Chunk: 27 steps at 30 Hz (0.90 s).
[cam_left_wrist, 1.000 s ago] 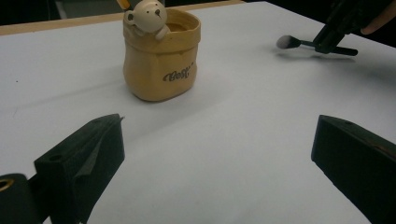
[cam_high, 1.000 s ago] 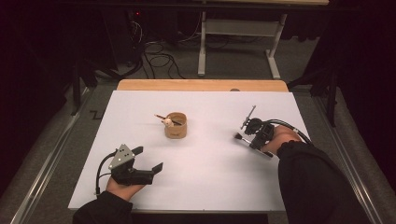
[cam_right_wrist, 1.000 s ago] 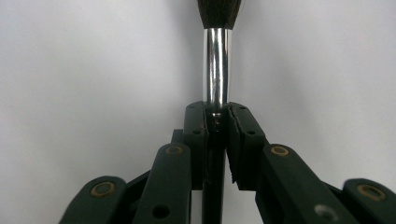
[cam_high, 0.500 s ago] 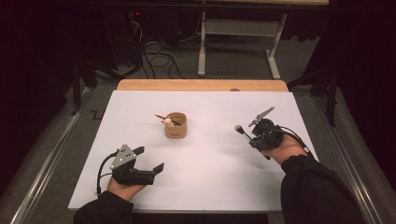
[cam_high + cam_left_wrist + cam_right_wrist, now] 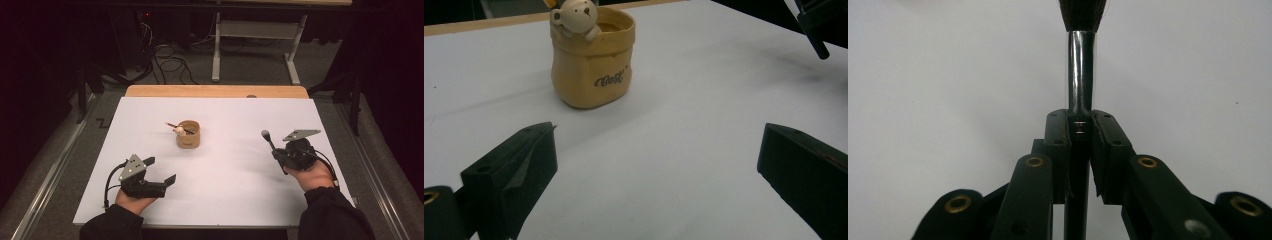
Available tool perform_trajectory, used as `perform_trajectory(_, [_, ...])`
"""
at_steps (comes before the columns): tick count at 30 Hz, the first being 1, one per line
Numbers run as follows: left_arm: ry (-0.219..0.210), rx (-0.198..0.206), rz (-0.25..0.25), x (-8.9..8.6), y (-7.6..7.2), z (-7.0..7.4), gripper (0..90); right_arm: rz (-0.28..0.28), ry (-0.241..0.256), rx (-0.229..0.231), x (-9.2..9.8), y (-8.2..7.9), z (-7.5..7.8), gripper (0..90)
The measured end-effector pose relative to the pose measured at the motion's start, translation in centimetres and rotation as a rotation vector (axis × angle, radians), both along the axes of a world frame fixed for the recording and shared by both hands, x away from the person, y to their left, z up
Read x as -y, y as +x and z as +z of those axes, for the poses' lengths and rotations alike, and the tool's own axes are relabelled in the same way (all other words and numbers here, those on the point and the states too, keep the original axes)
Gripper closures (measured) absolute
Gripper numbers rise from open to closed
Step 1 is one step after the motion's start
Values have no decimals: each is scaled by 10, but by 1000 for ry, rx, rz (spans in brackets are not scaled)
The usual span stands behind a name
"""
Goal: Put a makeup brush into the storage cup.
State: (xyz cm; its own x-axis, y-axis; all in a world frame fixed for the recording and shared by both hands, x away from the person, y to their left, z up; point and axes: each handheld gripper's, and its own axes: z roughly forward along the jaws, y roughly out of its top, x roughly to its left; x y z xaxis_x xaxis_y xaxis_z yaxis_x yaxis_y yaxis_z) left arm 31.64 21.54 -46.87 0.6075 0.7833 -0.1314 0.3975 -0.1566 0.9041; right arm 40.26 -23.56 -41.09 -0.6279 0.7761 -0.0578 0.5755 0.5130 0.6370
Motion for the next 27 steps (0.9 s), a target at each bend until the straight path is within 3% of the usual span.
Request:
perform_trajectory(3, [-2,-1,2,0,1,0,32,-17,45,36,4,-4,-3,802])
perform_trajectory(13, [1,-7,5,-1,3,-2,32,-49,121,152,5,-15,-17,802])
perform_trajectory(19, [3,-3,8,0,3,-3,33,-66,171,188,9,-23,-29,802])
perform_trajectory(27, [6,12,3,2,4,-2,34,-74,225,230,14,-25,-32,801])
